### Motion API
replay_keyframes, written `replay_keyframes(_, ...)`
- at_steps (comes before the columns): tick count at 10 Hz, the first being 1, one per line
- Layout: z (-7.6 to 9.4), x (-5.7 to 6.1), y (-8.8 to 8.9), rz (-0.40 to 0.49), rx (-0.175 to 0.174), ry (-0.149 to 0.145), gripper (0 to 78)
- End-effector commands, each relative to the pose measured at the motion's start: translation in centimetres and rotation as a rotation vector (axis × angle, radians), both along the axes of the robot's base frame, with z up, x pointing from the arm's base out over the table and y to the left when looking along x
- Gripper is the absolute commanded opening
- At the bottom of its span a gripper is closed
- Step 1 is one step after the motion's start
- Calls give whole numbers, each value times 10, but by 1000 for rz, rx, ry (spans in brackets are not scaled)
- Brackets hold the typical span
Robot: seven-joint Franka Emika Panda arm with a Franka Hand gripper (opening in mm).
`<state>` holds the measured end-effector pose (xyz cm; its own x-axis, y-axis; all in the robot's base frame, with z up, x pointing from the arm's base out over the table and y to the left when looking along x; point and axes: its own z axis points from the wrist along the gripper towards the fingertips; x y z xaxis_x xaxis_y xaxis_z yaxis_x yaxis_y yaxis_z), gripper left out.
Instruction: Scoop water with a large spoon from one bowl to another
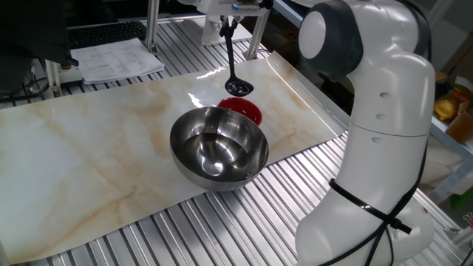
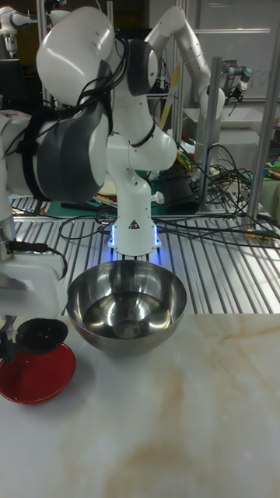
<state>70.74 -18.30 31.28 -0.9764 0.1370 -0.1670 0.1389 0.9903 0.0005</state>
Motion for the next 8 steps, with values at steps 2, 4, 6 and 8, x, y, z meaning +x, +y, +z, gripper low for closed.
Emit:
replay_keyframes(2, -2, 5, -8, 21, -7, -29, 12)
replay_keyframes(4, -6, 5, -7, 24, -12, -33, 12)
replay_keyframes(6, -15, 1, -5, 26, -23, -41, 12)
replay_keyframes(8, -19, -2, -3, 28, -32, -46, 12)
